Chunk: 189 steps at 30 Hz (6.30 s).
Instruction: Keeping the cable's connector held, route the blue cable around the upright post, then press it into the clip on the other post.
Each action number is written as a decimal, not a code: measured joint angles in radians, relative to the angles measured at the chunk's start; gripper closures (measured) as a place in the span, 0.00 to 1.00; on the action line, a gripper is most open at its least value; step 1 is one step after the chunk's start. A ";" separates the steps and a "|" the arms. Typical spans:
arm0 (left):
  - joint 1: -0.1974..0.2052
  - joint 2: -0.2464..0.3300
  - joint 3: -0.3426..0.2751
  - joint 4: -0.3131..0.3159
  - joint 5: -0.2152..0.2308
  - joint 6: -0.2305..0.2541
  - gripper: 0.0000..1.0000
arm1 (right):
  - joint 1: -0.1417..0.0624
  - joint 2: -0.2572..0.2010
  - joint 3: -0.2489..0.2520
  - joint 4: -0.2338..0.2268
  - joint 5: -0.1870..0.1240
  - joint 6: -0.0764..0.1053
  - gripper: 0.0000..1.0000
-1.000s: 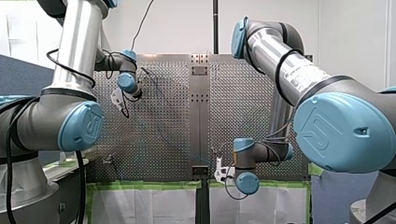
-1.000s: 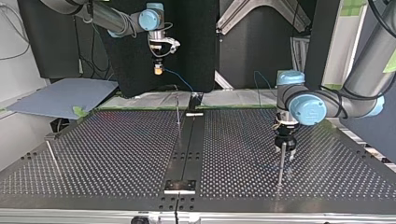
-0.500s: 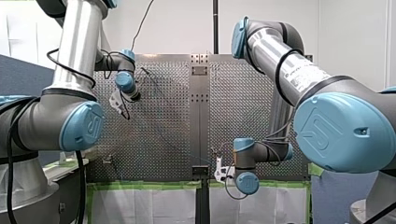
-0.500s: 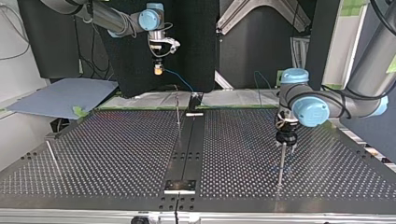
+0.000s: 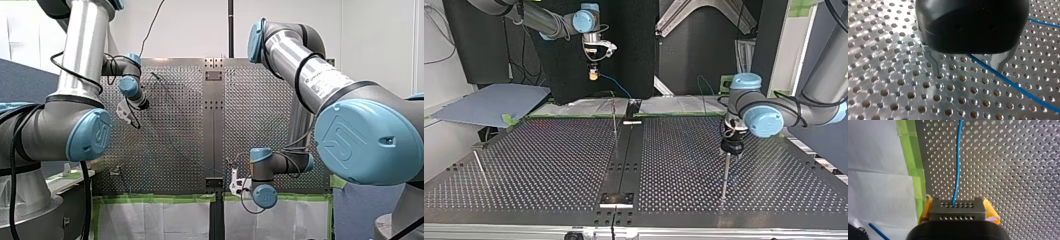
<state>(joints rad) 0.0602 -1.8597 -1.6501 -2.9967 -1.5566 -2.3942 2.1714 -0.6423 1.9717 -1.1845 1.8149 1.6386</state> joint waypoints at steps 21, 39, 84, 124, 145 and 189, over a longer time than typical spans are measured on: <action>0.016 0.036 0.000 -0.025 0.007 -0.188 0.00 | 0.000 0.000 0.000 -0.002 0.000 0.000 1.00; 0.003 0.111 -0.035 -0.033 0.022 -0.274 0.00 | 0.000 0.000 0.000 -0.005 0.000 0.000 1.00; -0.035 0.285 -0.100 -0.177 0.044 -0.146 0.00 | 0.000 0.000 0.000 -0.011 -0.003 0.012 1.00; -0.119 0.432 0.041 -0.316 0.003 0.263 0.00 | 0.000 0.000 -0.022 0.024 -0.009 -0.007 1.00; -0.160 0.387 0.043 -0.369 -0.135 0.485 0.00 | 0.000 0.000 -0.023 0.037 -0.009 -0.012 1.00; -0.180 0.353 0.043 -0.431 -0.249 0.623 0.00 | 0.000 0.000 -0.022 0.038 -0.009 -0.012 1.00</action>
<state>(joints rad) -0.1194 -1.5070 -1.6075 -3.4282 -1.8059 -1.7711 2.1715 -0.6425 1.9492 -1.1461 1.8056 1.6263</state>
